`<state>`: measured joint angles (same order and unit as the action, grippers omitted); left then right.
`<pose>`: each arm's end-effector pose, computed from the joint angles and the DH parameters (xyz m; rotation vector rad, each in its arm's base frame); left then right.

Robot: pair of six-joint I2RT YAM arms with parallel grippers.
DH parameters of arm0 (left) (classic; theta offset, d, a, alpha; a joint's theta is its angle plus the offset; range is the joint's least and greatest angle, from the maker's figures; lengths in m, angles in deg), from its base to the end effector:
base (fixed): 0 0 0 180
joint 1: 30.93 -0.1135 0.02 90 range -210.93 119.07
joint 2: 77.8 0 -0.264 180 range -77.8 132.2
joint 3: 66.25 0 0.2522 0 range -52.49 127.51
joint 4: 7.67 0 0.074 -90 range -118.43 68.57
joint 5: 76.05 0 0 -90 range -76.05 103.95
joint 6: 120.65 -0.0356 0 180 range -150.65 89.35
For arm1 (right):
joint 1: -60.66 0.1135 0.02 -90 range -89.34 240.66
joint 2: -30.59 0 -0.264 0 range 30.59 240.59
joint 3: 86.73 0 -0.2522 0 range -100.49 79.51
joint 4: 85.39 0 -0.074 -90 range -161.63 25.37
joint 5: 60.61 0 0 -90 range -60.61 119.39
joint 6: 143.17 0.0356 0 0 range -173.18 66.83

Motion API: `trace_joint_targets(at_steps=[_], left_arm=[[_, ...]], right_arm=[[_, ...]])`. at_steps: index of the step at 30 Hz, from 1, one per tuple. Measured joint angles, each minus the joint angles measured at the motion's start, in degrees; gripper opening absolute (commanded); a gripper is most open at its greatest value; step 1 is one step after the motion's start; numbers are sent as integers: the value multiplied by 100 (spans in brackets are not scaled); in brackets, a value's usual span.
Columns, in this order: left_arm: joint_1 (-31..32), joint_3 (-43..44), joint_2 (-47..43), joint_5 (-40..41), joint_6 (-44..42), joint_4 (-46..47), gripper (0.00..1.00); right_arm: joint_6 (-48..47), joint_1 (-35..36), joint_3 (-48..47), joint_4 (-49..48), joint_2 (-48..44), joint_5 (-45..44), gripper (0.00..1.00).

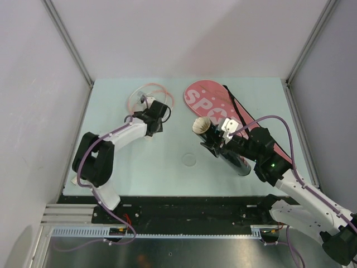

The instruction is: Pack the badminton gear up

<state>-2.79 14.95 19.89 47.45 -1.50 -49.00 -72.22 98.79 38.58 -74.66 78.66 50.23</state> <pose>0.3200 -0.1489 0.2158 -0.2262 2.3635 0.2977 0.1504 0.1341 0.3313 -1.0331 1.3080 0.5514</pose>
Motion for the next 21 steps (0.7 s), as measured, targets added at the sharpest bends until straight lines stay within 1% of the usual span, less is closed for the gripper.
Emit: trace_joint_targets(at_steps=[1,4,5,7,10,13,14,15,16,17,18,19,21], left_arm=[[28,20,63,79,28,-7,69],[63,50,264,227,94,-13,68],[68,55,334,267,101,-20,66],[68,90,503,367,109,-37,66],[68,170,761,496,133,-46,57],[68,245,951,675,144,-79,45],[68,267,977,734,146,-83,35],[66,278,984,791,144,-85,28],[59,282,981,852,166,-87,18],[44,289,977,914,162,-85,14],[28,291,977,964,157,-83,6],[0,289,966,984,129,-87,0],[-70,284,896,964,79,-111,0]], right_arm=[[2,0,2,0,-7,2,0],[15,0,7,0,-9,7,0],[15,0,11,0,-9,13,0],[24,0,11,0,-9,20,0],[37,2,11,-4,-9,22,0],[39,2,11,-2,-9,33,0],[42,2,13,-4,-9,39,0],[42,4,13,-2,-9,39,0],[44,7,13,-2,-9,39,0],[48,7,13,-2,-11,39,0],[57,7,13,-2,-20,39,0],[61,11,13,-2,-31,39,0],[96,17,26,2,-74,39,0]])
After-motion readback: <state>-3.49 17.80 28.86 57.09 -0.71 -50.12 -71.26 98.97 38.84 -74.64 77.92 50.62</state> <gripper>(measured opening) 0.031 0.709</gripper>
